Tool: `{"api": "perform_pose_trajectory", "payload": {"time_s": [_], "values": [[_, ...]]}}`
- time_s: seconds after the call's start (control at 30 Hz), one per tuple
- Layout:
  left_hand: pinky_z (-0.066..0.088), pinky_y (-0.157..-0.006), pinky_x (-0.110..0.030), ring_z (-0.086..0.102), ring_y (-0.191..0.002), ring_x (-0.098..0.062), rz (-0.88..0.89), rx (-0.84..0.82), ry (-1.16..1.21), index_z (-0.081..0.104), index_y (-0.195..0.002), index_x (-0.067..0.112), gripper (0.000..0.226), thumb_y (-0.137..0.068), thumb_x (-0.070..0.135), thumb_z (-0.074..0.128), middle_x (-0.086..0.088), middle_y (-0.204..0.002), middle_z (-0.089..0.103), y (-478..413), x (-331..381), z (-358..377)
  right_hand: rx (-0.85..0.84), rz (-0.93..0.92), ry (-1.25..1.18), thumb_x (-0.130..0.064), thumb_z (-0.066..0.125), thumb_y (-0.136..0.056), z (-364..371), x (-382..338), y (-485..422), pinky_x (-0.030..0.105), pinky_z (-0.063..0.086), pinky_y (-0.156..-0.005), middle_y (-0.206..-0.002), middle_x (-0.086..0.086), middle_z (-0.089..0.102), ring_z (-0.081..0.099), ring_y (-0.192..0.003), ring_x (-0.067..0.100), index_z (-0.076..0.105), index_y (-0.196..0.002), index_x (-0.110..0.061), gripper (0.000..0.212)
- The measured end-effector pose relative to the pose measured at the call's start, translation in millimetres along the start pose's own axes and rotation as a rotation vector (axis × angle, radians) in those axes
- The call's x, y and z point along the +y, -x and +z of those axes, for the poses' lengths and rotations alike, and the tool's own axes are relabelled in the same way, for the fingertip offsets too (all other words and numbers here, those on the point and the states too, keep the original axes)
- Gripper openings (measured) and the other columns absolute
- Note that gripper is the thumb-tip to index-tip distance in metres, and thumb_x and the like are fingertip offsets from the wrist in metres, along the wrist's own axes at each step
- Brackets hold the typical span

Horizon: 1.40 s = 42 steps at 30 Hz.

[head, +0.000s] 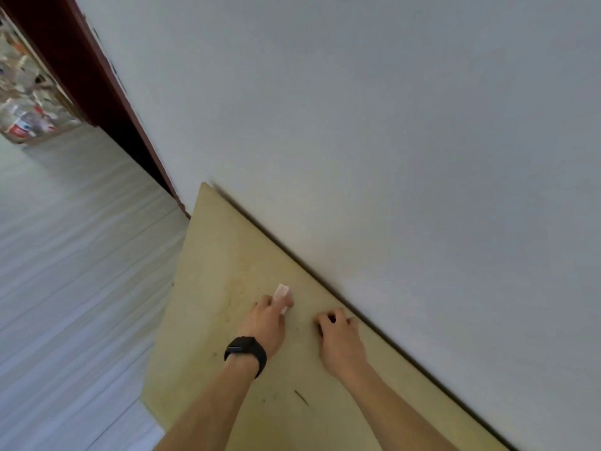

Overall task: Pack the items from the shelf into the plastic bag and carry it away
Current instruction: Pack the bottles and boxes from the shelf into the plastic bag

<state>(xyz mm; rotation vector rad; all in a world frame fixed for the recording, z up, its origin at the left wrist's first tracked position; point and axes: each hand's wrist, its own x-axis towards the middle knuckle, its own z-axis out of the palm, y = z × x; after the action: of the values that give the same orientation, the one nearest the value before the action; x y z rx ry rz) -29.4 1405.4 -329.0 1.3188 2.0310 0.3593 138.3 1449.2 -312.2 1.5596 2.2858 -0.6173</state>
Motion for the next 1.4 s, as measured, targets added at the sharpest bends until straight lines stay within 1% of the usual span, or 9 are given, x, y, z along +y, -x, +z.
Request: {"api": "perform_pose_trajectory", "payload": {"time_s": [0.07,0.2,0.33,0.43,0.7,0.9,1.07,1.23,1.4], "values": [[0.051,-0.079,-0.033,0.055,-0.091,-0.021,-0.065,-0.004,0.114,0.052,-0.126,0.038,0.034,-0.099,0.019,0.045,0.000,-0.120,0.050,23,1,3,-0.080,0.119,-0.294,-0.020,0.054,-0.092,1,23,28,0.034,0.045,-0.091,-0.123,0.001,0.051,0.054,-0.108,0.029,0.058,-0.119,-0.026,0.029],[0.045,-0.066,-0.025,0.054,-0.078,-0.011,-0.162,-0.070,0.275,0.040,-0.134,0.047,0.045,-0.098,0.020,0.045,-0.005,-0.125,0.055,80,19,12,-0.277,0.417,-1.187,-0.009,0.063,-0.090,-15,70,127,0.028,0.053,-0.067,-0.093,0.005,0.066,0.062,-0.076,0.017,0.068,-0.104,-0.016,0.016],[0.047,-0.059,-0.029,0.063,-0.079,-0.021,-0.190,-0.182,0.456,0.018,-0.147,0.047,0.064,-0.095,0.022,0.047,-0.004,-0.124,0.052,154,60,29,-0.239,0.518,-1.586,-0.010,0.053,-0.097,-30,121,248,0.031,0.046,-0.055,-0.093,0.017,0.066,0.063,-0.069,0.033,0.070,-0.105,-0.008,0.019],[0.049,-0.064,-0.031,0.061,-0.095,-0.029,-0.235,-0.260,0.644,0.037,-0.140,0.039,0.055,-0.093,0.014,0.050,-0.009,-0.136,0.048,212,108,55,-0.181,0.507,-1.864,-0.021,0.049,-0.099,-38,158,330,0.027,0.037,-0.045,-0.095,0.021,0.067,0.052,-0.056,0.027,0.068,-0.106,-0.004,0.027],[0.045,-0.062,-0.031,0.063,-0.072,-0.017,-0.007,-0.351,0.757,0.051,-0.112,0.017,0.030,-0.090,0.027,0.068,-0.007,-0.095,0.071,373,280,119,-0.032,0.227,-2.061,-0.039,0.050,-0.097,-59,255,534,0.020,0.024,-0.040,-0.085,0.014,0.060,0.028,-0.046,0.010,0.064,-0.103,-0.007,0.035],[0.048,-0.059,-0.031,0.062,-0.066,-0.017,0.396,-0.479,0.675,0.051,-0.111,0.016,0.036,-0.085,0.029,0.072,-0.003,-0.085,0.072,460,418,131,0.222,0.360,-2.150,-0.044,0.056,-0.091,-19,329,654,0.022,0.017,-0.041,-0.084,0.017,0.054,0.025,-0.042,0.012,0.060,-0.087,-0.007,0.038],[0.051,-0.066,-0.026,0.063,-0.073,-0.012,0.858,-0.436,0.243,0.054,-0.110,0.038,0.026,-0.090,0.027,0.067,0.007,-0.097,0.068,498,494,160,0.492,0.496,-2.395,-0.043,0.074,-0.075,37,360,710,0.019,0.025,-0.032,-0.078,0.015,0.038,0.025,-0.037,0.011,0.060,-0.080,-0.003,0.043],[0.029,-0.068,-0.032,0.060,-0.084,-0.023,1.349,-0.156,-0.730,0.044,-0.116,0.029,0.022,-0.095,0.033,0.049,0.007,-0.100,0.067,503,514,236,0.636,0.579,-2.491,-0.041,0.064,-0.085,61,366,723,0.021,0.025,-0.033,-0.076,0.013,0.052,0.028,-0.041,0.012,0.050,-0.105,-0.008,0.041],[0.031,-0.089,-0.038,0.054,-0.109,-0.027,1.294,-0.154,-1.143,0.037,-0.134,0.023,0.042,-0.095,0.022,0.051,0.000,-0.120,0.064,488,503,267,0.683,0.540,-2.434,-0.040,0.060,-0.091,56,375,725,0.022,0.027,-0.038,-0.076,0.012,0.056,0.030,-0.047,0.013,0.051,-0.105,-0.007,0.037]]}}
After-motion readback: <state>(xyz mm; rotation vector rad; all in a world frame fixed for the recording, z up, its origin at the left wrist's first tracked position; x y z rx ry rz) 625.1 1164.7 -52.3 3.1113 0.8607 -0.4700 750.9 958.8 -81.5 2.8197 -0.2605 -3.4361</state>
